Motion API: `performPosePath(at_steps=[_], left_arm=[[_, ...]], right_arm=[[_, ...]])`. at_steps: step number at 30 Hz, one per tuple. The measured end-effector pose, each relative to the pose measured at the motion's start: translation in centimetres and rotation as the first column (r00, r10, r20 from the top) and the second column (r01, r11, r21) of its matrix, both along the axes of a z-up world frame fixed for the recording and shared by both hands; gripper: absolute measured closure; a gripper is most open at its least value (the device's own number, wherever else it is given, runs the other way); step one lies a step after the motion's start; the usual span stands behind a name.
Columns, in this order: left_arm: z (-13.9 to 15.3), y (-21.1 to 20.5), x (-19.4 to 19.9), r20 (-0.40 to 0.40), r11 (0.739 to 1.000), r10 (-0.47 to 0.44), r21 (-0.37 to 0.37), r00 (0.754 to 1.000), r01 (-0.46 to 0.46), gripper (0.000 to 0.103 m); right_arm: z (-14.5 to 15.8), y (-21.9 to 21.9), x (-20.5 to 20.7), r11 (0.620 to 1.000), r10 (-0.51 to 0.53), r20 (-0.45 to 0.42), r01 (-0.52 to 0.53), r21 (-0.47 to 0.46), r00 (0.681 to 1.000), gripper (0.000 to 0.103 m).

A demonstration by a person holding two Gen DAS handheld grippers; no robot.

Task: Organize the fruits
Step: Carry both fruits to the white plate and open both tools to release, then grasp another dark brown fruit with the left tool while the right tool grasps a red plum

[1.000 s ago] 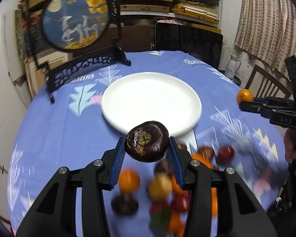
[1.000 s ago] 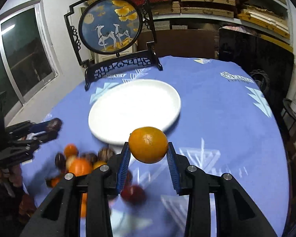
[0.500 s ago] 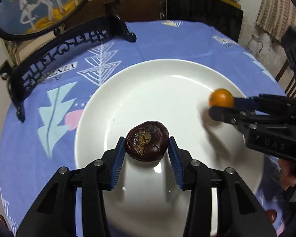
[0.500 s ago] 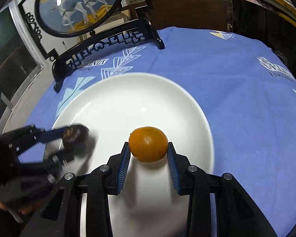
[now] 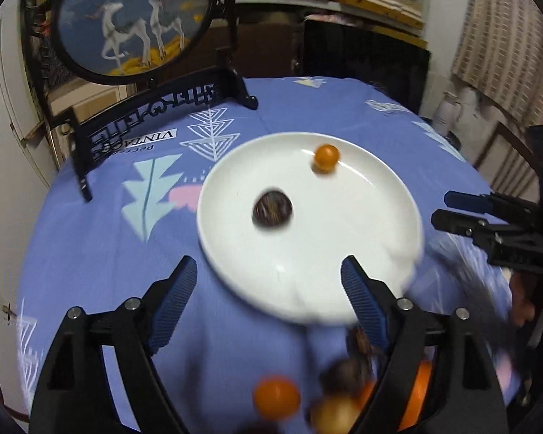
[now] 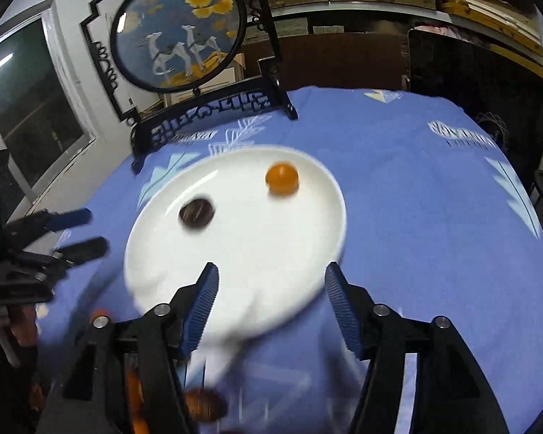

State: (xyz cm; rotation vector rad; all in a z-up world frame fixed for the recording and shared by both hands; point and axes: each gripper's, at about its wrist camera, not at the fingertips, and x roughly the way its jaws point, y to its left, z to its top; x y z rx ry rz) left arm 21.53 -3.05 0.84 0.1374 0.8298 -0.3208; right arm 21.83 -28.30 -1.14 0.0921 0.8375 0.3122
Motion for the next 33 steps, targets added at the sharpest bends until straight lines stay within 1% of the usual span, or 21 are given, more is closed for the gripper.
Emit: performPosePath(at_steps=[3, 4, 6, 8, 10, 13, 14, 16, 19, 20, 21, 22, 23, 25, 26, 28, 33], left_arm=[[-0.1, 1.5, -5.0, 0.027, 1.000, -0.023, 0.010, 0.999, 0.023, 0.023], [-0.3, 2.3, -7.1, 0.045, 0.999, -0.026, 0.024, 0.999, 0.025, 0.023], [-0.9, 3.1, -9.4, 0.061, 0.999, -0.027, 0.039, 0.998, 0.024, 0.023], [-2.1, 4.4, -11.9, 0.061, 0.999, -0.022, 0.050, 0.998, 0.019, 0.023], [-3.7, 5.6, -13.3, 0.033, 0.999, -0.005, 0.050, 0.999, 0.003, 0.023], [-5.8, 6.5, -13.9, -0.010, 0.998, 0.028, 0.051, 1.000, -0.027, 0.024], [-6.2, 6.5, -14.0, -0.018, 0.998, 0.032, 0.046, 0.999, -0.031, 0.027], [-6.7, 6.4, -13.9, -0.028, 0.999, 0.039, 0.031, 0.999, -0.038, 0.029], [-7.0, 5.5, -13.5, 0.011, 0.998, 0.048, 0.044, 0.999, -0.048, 0.029], [-7.1, 5.3, -13.3, 0.008, 0.998, 0.053, 0.044, 0.999, -0.054, 0.031], [-7.2, 5.1, -12.9, -0.004, 0.998, 0.057, 0.033, 0.998, -0.056, 0.034], [-7.5, 5.0, -12.3, -0.024, 0.998, 0.062, 0.018, 0.998, -0.062, 0.041], [-7.7, 4.8, -11.7, -0.043, 0.998, 0.065, 0.008, 0.997, -0.064, 0.045], [-8.4, 4.6, -10.8, -0.072, 0.998, 0.064, -0.007, 0.995, -0.065, 0.049], [-8.5, 4.6, -10.6, -0.085, 0.998, 0.056, -0.033, 0.995, -0.059, 0.054], [-8.4, 4.7, -10.5, -0.081, 0.997, 0.058, -0.041, 0.995, -0.062, 0.061], [-8.2, 4.6, -10.8, -0.050, 0.998, 0.049, -0.045, 0.998, -0.051, 0.061]], right_arm=[[-0.5, -1.1, -4.3, 1.000, -0.012, 0.004, 0.011, 0.016, 1.000, 0.039], [-0.7, -1.4, -5.7, 0.999, -0.011, 0.002, 0.011, 0.034, 1.000, 0.039], [-1.1, -2.1, -8.4, 0.998, -0.016, 0.000, 0.016, 0.061, 1.000, 0.038], [-1.7, -2.3, -10.2, 0.997, -0.017, -0.006, 0.017, 0.076, 1.000, 0.037], [-2.3, -2.3, -11.7, 0.996, -0.019, -0.018, 0.020, 0.085, 1.000, 0.037], [-3.0, -2.1, -13.8, 0.994, -0.023, -0.032, 0.026, 0.103, 0.999, 0.037], [-3.2, -1.9, -14.3, 0.995, -0.022, -0.033, 0.025, 0.102, 0.999, 0.037], [-3.4, -1.5, -15.2, 0.995, -0.021, -0.038, 0.025, 0.097, 0.999, 0.037], [-3.5, -1.2, -16.4, 0.996, -0.017, -0.031, 0.020, 0.085, 0.999, 0.037], [-3.4, -1.2, -16.8, 0.997, -0.024, -0.022, 0.025, 0.076, 0.999, 0.037], [-3.4, -1.2, -17.1, 0.997, -0.029, -0.016, 0.030, 0.072, 0.999, 0.037], [-3.4, -1.3, -17.3, 0.997, -0.032, -0.015, 0.033, 0.074, 0.999, 0.037], [-3.4, -1.5, -17.5, 0.996, -0.034, -0.017, 0.036, 0.077, 0.999, 0.037], [-3.5, -1.8, -17.9, 0.996, -0.044, -0.020, 0.046, 0.072, 0.999, 0.037], [-3.6, -1.9, -17.9, 0.996, -0.048, -0.019, 0.050, 0.071, 0.999, 0.037], [-3.7, -2.2, -17.9, 0.996, -0.057, -0.018, 0.058, 0.063, 0.998, 0.037], [-4.0, -2.1, -17.3, 0.997, -0.057, -0.021, 0.058, 0.046, 0.998, 0.037]])
